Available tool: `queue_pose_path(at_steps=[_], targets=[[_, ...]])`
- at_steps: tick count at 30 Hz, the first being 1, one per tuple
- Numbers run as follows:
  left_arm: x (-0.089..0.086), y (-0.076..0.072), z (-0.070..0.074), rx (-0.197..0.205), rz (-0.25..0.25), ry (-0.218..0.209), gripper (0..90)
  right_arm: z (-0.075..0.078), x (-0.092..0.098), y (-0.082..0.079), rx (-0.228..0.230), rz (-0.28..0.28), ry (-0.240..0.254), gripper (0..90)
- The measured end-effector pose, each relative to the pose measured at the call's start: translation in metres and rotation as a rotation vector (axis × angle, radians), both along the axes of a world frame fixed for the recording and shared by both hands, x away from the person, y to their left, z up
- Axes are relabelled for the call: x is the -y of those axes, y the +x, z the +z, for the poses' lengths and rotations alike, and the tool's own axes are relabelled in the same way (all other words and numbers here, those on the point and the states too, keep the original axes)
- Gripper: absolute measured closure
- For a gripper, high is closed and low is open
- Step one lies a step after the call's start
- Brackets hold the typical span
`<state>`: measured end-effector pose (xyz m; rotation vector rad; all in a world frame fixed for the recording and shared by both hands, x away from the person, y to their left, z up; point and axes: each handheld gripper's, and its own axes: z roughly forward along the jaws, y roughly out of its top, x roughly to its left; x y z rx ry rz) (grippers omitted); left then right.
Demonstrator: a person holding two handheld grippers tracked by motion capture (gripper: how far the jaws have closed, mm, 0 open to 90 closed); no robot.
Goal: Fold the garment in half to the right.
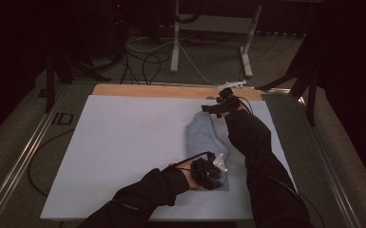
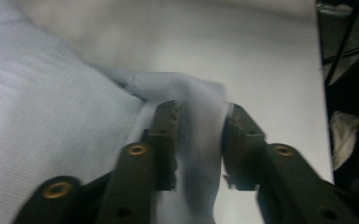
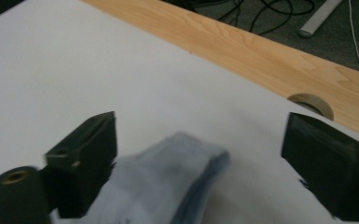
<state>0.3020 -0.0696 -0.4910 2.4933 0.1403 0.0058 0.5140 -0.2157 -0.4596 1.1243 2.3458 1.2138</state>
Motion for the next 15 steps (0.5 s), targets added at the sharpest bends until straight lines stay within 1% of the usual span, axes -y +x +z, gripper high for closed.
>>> queue_pose_path(at_steps=[2,4,5,6,8,10,11,12,13,14,15], targets=[[0.000,-0.002,0.002,0.009,-0.009,-0.007,59.3,-0.001,0.002,-0.004,-0.001,0.004,-0.004,9.6],[-0.001,-0.004,0.004,0.025,-0.009,-0.008,54.8,-0.001,0.003,-0.008,-0.003,0.008,0.006,9.6],[-0.001,-0.004,0.004,0.025,-0.009,-0.008,53.3,-0.001,0.005,-0.009,-0.006,0.010,0.015,9.5],[-0.003,-0.005,0.007,0.030,-0.003,-0.023,51.3,-0.001,0.006,-0.010,-0.009,0.011,0.025,9.6],[-0.007,-0.006,0.011,0.040,0.004,-0.039,44.9,-0.002,0.008,-0.013,-0.020,0.020,0.033,9.6],[-0.013,-0.006,0.015,0.035,0.004,-0.071,38.3,-0.004,0.008,-0.015,-0.016,0.026,0.026,9.6],[-0.013,-0.006,0.015,0.035,0.004,-0.071,35.5,-0.005,0.008,-0.017,-0.015,0.033,0.022,9.6],[-0.019,-0.005,0.016,0.016,0.013,-0.104,32.5,-0.006,0.007,-0.018,-0.019,0.038,0.017,9.6],[-0.022,-0.004,0.016,0.011,-0.003,-0.113,29.3,-0.007,0.007,-0.019,-0.017,0.040,0.013,9.6],[-0.024,-0.004,0.016,0.014,-0.015,-0.119,22.9,-0.008,0.006,-0.021,-0.013,0.043,0.010,9.6],[-0.024,-0.004,0.016,0.014,-0.015,-0.119,19.0,-0.008,0.007,-0.022,-0.011,0.048,0.012,9.6]])
